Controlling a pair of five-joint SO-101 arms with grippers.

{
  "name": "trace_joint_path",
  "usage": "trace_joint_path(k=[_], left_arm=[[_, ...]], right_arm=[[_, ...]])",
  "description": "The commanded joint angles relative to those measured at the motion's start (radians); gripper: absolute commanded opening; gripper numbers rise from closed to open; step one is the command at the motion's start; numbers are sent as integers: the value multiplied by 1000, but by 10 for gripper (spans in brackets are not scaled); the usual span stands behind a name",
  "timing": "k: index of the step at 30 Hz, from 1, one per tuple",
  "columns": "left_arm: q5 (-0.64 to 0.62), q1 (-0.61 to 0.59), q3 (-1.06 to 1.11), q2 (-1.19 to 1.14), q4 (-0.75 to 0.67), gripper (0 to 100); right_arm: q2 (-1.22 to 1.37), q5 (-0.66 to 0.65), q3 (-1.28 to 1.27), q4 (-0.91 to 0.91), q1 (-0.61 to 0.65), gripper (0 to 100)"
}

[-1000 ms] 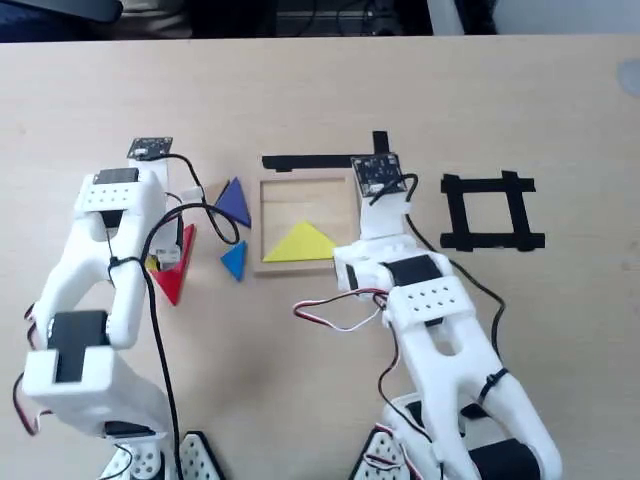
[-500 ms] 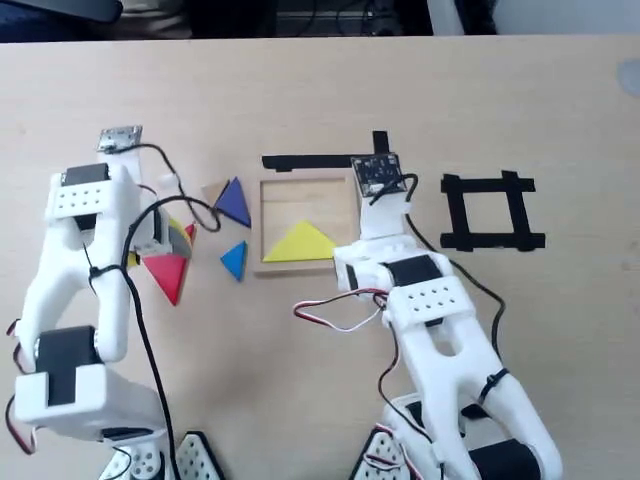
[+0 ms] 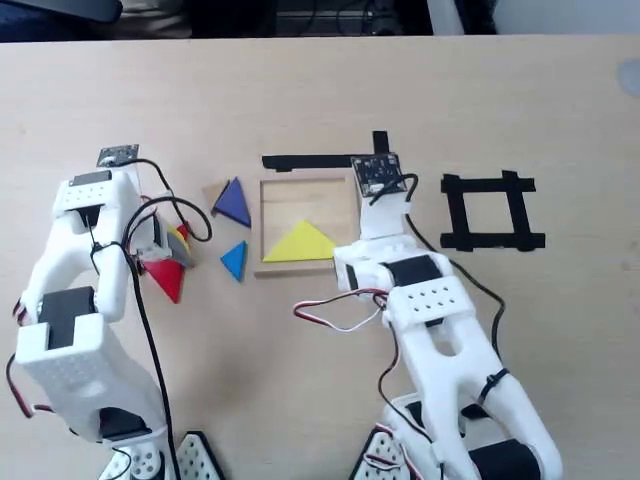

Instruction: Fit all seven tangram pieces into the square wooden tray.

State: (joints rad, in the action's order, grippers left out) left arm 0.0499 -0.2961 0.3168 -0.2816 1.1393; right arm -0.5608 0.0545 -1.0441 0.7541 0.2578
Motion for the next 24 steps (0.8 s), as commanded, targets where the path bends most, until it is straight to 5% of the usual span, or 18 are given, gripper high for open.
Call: trace_joint_path(k=[1, 18, 24], left_arm=[[0, -10, -74, 3, 8, 307], [54, -12, -117, -35, 8, 311], [51, -38, -311, -176, 137, 311]], right_arm=[[-27, -11, 2, -17, -8, 215], [-27, -11, 2, -17, -8, 215], [-27, -11, 2, -17, -8, 215]])
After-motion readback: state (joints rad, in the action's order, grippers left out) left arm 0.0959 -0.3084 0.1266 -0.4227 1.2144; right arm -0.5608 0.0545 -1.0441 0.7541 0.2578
